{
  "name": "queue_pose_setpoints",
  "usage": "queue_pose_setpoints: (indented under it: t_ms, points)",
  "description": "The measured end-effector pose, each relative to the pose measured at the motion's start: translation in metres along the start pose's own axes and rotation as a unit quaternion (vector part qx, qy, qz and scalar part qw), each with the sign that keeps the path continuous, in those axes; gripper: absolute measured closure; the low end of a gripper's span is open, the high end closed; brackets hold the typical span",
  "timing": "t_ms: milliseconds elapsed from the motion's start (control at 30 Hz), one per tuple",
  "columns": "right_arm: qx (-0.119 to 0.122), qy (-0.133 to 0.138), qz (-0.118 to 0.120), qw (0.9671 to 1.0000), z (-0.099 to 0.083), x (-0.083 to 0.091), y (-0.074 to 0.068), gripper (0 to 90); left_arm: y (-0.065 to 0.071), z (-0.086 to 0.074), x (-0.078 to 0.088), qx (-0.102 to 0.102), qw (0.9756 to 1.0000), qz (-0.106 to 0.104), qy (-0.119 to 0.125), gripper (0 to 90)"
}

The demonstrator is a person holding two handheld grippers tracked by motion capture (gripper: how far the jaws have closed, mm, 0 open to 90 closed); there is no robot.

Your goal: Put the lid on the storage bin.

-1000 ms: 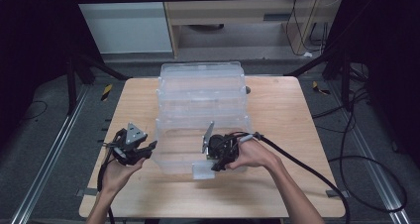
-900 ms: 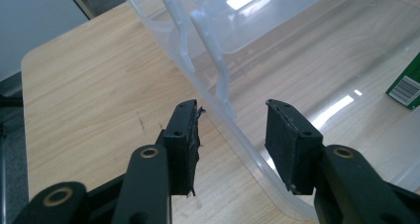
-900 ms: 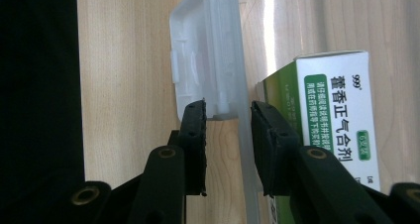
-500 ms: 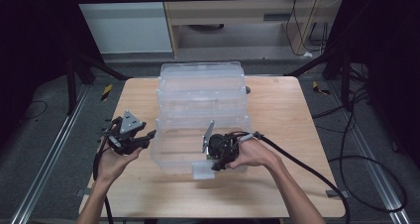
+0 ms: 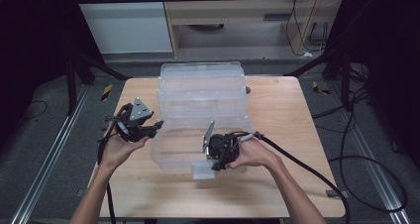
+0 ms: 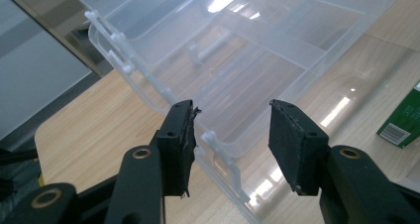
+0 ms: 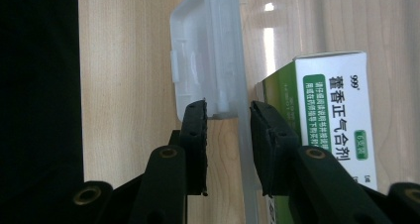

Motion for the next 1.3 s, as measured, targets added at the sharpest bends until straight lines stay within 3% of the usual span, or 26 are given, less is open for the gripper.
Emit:
queue_pose_setpoints:
  t_ms: [400, 767, 1300]
  points:
    - [-0.001, 0.0, -0.001, 1.0, 0.0, 0.0, -0.001, 68.9, -0.007, 0.019, 0.003, -0.054, 0.9984, -0.009, -0.015, 49.5]
    - [0.001, 0.001, 0.002, 1.0, 0.0, 0.0, -0.001, 68.9, -0.009, 0.032, -0.006, -0.085, 0.9959, -0.017, -0.026, 48.5]
    - [0.0, 0.001, 0.002, 1.0, 0.0, 0.0, -0.001, 69.0, -0.01, 0.05, -0.019, -0.14, 0.9888, -0.024, -0.047, 47.0]
Point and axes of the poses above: each handheld gripper's, and its own axes: x roughly backward along the jaws, z roughly out of its top, y roughly to its right, the point moved 10 cm from there along -x, roughly forward along the jaws, and after that the axes turned 8 degrees about -x, right-handed, at the moved point
